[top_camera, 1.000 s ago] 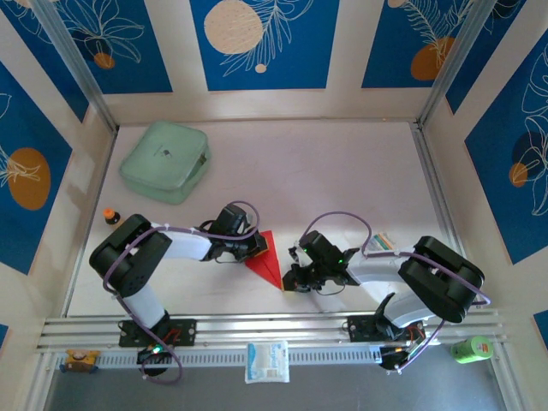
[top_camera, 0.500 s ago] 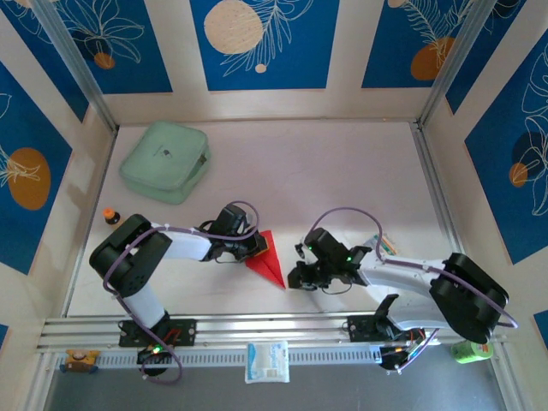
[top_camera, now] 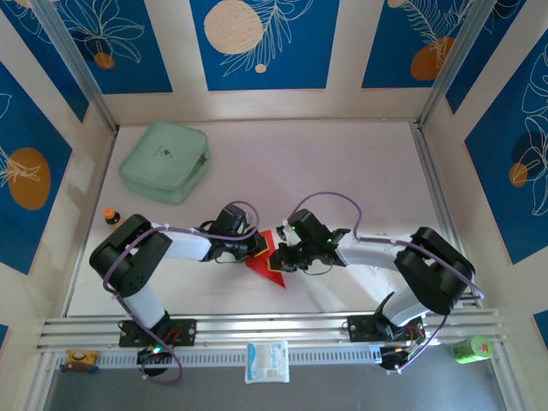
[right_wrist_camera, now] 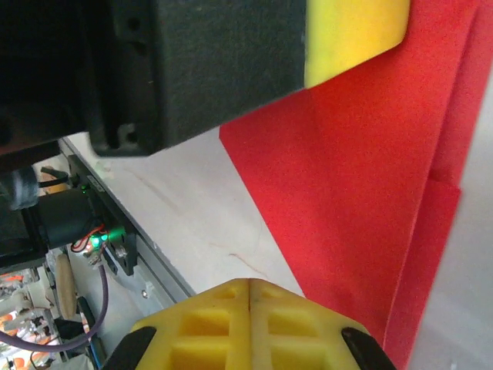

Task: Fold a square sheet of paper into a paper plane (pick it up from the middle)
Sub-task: Fourth fold the wing at the center of the table.

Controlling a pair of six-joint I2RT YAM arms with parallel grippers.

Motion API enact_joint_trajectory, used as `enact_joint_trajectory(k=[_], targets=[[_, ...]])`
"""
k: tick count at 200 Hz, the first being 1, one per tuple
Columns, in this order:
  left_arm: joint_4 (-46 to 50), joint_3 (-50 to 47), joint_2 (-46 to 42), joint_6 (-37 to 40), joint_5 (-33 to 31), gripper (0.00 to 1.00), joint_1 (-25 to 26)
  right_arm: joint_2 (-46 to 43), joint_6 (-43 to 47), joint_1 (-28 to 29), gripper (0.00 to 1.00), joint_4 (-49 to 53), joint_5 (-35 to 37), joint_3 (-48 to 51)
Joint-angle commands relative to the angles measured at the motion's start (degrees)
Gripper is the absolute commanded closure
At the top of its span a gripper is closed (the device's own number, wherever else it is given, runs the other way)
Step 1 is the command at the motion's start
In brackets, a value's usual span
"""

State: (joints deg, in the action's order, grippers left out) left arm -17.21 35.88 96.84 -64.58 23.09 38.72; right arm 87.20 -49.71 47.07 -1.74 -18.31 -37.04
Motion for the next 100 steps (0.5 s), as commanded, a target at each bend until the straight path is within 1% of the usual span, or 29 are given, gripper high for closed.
enact_joint_trajectory(k=[1, 29, 44, 66, 100], targets=[[3.3, -1.2, 1.4, 0.0, -2.7, 1.00, -0.1, 3.6, 1.7, 1.0, 0.97, 1.0, -1.2, -1.8], [3.4, -1.1, 1.4, 0.1, -2.8, 1.00, -0.2, 7.0, 1.6, 1.4, 0.97, 1.3, 0.6, 0.5], [3.7, -1.2, 1.2, 0.1, -2.9, 1.00, -0.2, 7.4, 0.6, 1.6, 0.97, -0.9, 0.7, 3.5], [3.9, -1.3, 1.0, 0.2, -3.2, 1.00, -0.2, 6.9, -0.8, 1.9, 0.97, -3.6, -0.2, 7.0], [4.0, -1.2, 1.5, 0.1, -3.3, 1.00, -0.3, 4.4, -0.9, 2.3, 0.97, -4.7, -0.9, 9.6]])
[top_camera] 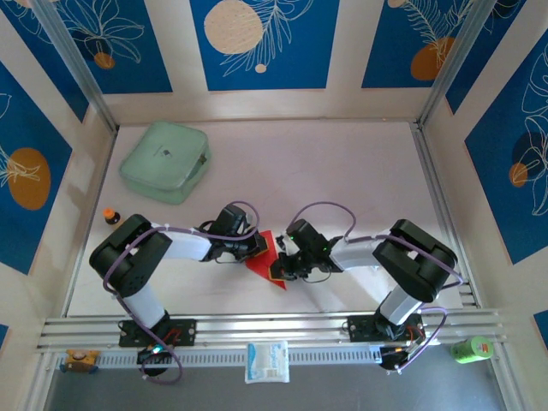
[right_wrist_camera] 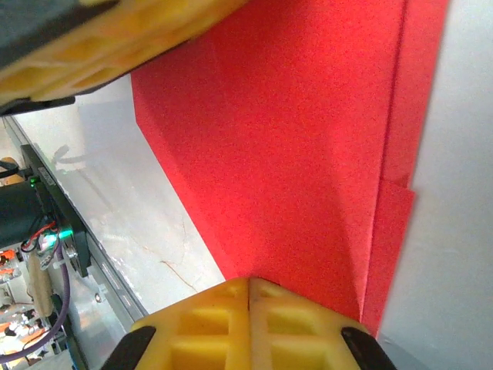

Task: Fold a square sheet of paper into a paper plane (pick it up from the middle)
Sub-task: Fourth fold the wing at the center of the table.

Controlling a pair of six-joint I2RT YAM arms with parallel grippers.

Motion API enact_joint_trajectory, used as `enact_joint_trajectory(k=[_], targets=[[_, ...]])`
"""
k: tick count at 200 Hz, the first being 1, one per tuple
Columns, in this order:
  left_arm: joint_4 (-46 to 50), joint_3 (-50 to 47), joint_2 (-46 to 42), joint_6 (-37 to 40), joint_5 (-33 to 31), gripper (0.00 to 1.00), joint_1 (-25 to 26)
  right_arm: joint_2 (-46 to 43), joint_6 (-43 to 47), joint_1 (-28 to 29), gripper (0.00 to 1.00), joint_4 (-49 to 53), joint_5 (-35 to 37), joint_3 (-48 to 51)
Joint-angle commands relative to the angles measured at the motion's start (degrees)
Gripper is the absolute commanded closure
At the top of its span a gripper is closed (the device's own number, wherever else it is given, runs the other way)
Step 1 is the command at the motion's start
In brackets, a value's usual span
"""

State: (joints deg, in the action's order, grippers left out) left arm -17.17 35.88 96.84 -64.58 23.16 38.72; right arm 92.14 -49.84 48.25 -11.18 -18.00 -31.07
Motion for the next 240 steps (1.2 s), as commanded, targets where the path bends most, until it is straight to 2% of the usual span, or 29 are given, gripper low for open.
enact_joint_trajectory(k=[1, 57, 98, 155, 187, 240], targets=[[3.9, -1.2, 1.5, 0.1, -3.4, 1.00, -0.3, -0.6, -0.8, 1.1, 0.97, 4.7, -1.2, 3.6], [3.5, -1.6, 1.8, -0.3, -3.4, 1.00, -0.2, -6.5, -2.2, 1.9, 0.97, 3.8, -1.0, 9.9], [3.2, -1.5, 1.9, -0.3, -3.3, 1.00, -0.2, -12.5, -4.4, 3.8, 0.97, 5.8, 2.2, 14.3], [3.2, -1.4, 1.4, 0.0, -3.1, 1.00, -0.3, -20.6, -1.2, 2.9, 0.97, 12.8, 0.9, 6.5], [3.2, -1.5, 1.0, 0.0, -3.2, 1.00, -0.3, -17.3, 1.0, 0.9, 0.97, 12.1, -0.8, 1.5], [2.3, -1.5, 1.6, -0.2, -2.6, 1.00, -0.3, -5.2, 1.9, -2.3, 0.96, 11.5, 0.0, -7.0]])
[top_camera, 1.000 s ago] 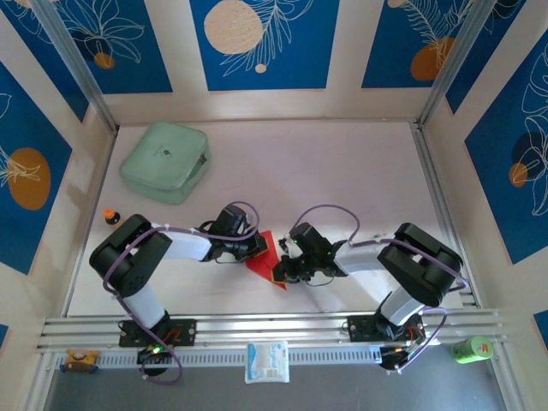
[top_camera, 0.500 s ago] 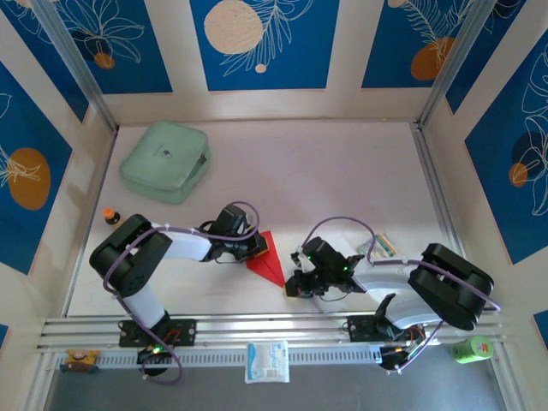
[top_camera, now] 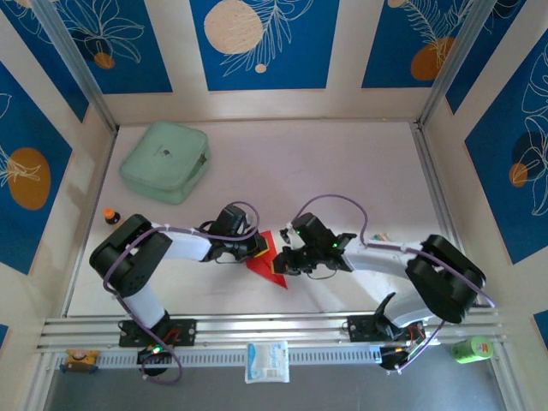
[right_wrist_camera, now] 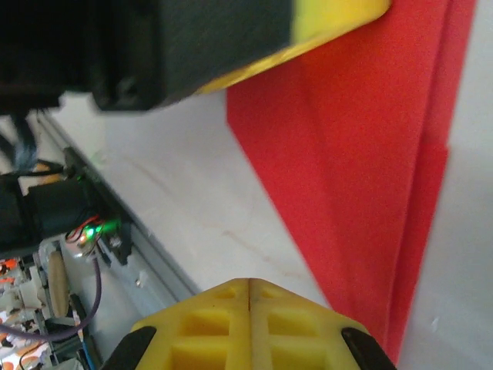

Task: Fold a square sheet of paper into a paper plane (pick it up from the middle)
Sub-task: Fourth fold the wing at the center of the table.

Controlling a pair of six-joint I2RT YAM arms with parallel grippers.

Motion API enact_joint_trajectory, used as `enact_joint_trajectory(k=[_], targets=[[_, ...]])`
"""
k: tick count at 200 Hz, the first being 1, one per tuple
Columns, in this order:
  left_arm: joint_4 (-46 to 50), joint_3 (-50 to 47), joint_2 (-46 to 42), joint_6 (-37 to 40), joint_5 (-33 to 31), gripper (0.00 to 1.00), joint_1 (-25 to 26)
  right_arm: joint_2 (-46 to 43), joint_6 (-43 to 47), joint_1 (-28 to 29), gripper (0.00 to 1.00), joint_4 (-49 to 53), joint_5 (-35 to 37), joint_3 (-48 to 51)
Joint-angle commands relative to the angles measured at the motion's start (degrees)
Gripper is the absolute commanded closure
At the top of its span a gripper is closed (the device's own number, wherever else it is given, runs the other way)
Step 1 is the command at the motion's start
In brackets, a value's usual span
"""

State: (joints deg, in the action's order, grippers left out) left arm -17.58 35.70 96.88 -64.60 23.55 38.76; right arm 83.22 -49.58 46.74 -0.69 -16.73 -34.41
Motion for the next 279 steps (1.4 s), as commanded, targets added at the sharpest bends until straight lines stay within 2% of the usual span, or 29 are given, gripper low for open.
enact_joint_trajectory(k=[1, 50, 77, 110, 138, 147, 158, 170, 195, 217, 258, 279], targets=[[2.7, -1.3, 1.5, -0.2, -3.0, 1.00, -0.3, 3.8, 1.6, -0.8, 0.96, 1.0, -1.3, -3.8], [2.8, -1.3, 1.4, 0.0, -3.1, 1.00, -0.3, 10.7, 1.2, -1.1, 0.96, 1.5, 0.5, -5.7], [2.8, -0.8, 1.3, 0.1, -2.6, 1.00, -0.3, 12.8, -1.3, -1.1, 0.97, -0.6, 0.9, -1.2], [4.5, 1.2, 0.5, 1.9, -2.6, 0.99, -0.3, 13.2, -4.9, -1.5, 0.98, -8.7, -1.0, 5.9], [5.1, 4.2, -1.8, 4.0, -1.0, 0.91, -0.2, 13.7, -5.3, -1.6, 1.00, -9.7, -1.1, 6.6], [7.0, 5.5, -3.0, 5.4, -0.9, 0.85, -0.3, 13.6, -5.3, -1.7, 1.00, -9.5, -1.0, 6.5], [9.8, 6.8, -4.2, 6.8, -0.9, 0.83, -0.3, 13.5, -5.4, -1.8, 1.00, -9.0, -0.8, 6.3], [11.3, 7.1, -5.2, 6.9, -0.9, 0.84, 0.1, 13.5, -5.8, -1.8, 1.00, -8.7, -0.4, 6.2], [12.7, 4.9, -6.8, 5.3, -1.7, 0.93, 1.0, 13.7, -6.3, -1.8, 1.00, -8.9, -0.3, 6.1], [9.4, 2.3, -6.6, 3.2, -1.2, 0.97, 1.7, 14.0, -6.5, -1.8, 1.00, -9.0, -0.2, 6.0], [3.3, -0.4, -2.5, 0.6, -0.1, 0.98, 2.7, 14.3, -6.7, -1.9, 1.00, -8.8, -0.1, 6.3], [4.7, -1.1, -1.4, 0.7, -3.0, 0.97, 2.4, 14.3, -6.6, -1.9, 1.00, -8.5, -0.2, 6.4]])
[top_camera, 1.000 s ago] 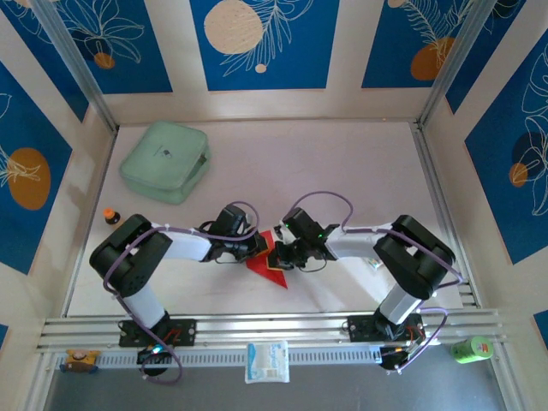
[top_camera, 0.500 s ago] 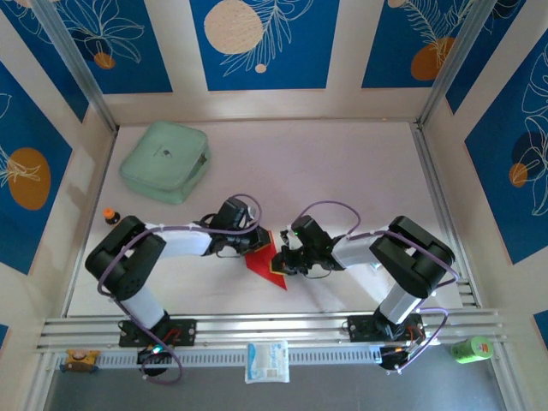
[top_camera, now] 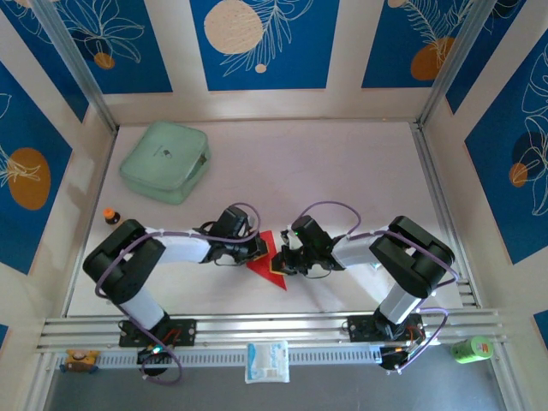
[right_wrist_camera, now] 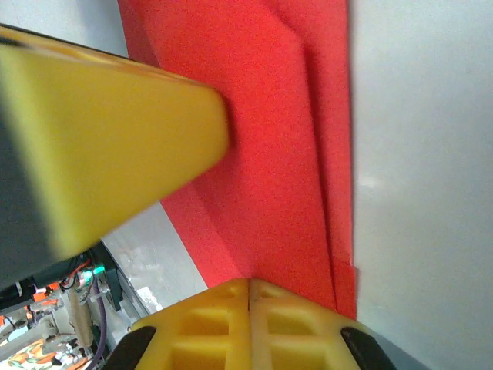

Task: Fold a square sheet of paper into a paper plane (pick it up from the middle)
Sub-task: Fourth fold the wing at the center of the table.

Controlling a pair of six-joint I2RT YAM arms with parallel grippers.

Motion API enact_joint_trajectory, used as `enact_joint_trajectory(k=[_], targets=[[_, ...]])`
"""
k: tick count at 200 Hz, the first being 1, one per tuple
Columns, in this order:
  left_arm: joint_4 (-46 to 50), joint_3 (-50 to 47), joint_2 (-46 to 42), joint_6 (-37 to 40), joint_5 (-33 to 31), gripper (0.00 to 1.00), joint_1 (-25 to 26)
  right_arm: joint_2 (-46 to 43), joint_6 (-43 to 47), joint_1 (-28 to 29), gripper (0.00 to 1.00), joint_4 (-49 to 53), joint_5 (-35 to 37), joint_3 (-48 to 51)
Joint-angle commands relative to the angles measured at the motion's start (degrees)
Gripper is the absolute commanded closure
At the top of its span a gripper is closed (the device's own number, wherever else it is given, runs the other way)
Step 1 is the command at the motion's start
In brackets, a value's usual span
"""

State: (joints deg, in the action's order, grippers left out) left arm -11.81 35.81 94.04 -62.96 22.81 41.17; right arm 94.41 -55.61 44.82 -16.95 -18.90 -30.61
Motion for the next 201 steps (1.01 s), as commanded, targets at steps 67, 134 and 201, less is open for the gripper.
enact_joint_trajectory(k=[67, 134, 201], targets=[[3.0, -0.2, 2.0, 0.5, -5.5, 0.97, -3.1, 3.1, 0.8, 0.0, 1.00, 9.7, 1.8, 3.3], [3.4, 3.4, 4.1, 3.2, -3.3, 0.95, -7.1, 3.1, 1.4, -0.1, 1.00, 9.8, 1.3, 3.5], [4.2, 4.7, 6.0, 5.6, -1.5, 0.95, -12.1, 3.2, 1.7, -0.4, 1.00, 10.0, 0.9, 3.7]])
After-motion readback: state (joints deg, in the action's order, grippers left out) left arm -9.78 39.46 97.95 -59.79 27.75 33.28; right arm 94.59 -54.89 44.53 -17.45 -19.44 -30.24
